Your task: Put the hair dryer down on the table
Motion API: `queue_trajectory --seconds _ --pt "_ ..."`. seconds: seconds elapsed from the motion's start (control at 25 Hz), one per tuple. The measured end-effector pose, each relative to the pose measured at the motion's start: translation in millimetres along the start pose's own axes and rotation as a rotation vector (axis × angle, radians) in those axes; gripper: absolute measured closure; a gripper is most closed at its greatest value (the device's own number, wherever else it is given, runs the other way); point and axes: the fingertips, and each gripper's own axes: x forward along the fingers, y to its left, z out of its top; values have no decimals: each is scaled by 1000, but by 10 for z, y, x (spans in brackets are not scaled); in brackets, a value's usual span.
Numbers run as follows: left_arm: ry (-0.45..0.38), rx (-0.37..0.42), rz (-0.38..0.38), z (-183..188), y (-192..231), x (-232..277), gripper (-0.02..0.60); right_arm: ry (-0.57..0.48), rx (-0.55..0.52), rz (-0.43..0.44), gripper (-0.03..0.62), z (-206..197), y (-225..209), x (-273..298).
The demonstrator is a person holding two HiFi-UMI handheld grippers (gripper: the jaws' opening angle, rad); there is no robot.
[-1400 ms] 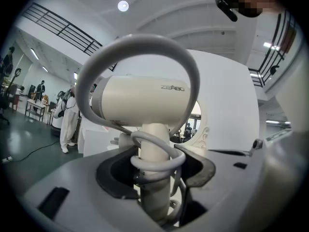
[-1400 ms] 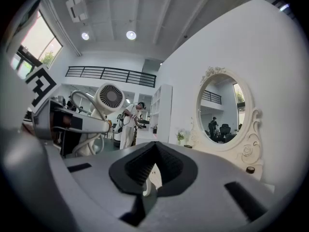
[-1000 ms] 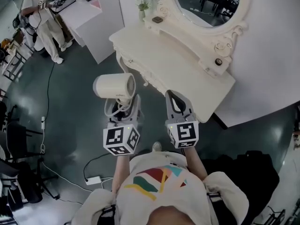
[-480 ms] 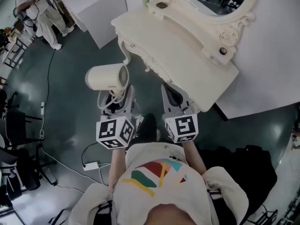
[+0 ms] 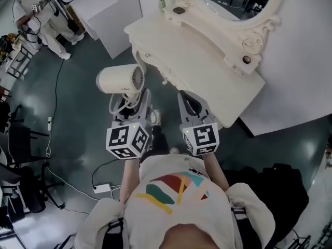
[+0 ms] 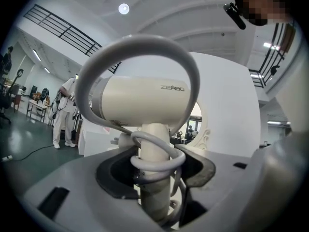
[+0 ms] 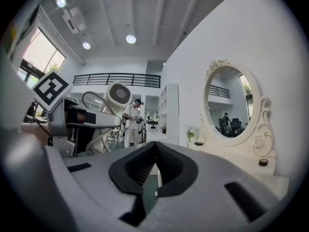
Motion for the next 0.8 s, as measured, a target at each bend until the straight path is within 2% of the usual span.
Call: queue_trajectory --seconds 0.2,0.36,0.8 --pt "-19 0 -20 82 -4 179 357 -13 -26 -1 594 80 -67 95" --pt "-21 6 -35 130 -44 333 357 0 -7 -22 594 28 -187 127" --pt "18 2 -54 -16 -57 587 357 42 24 -46 594 -119 -381 281"
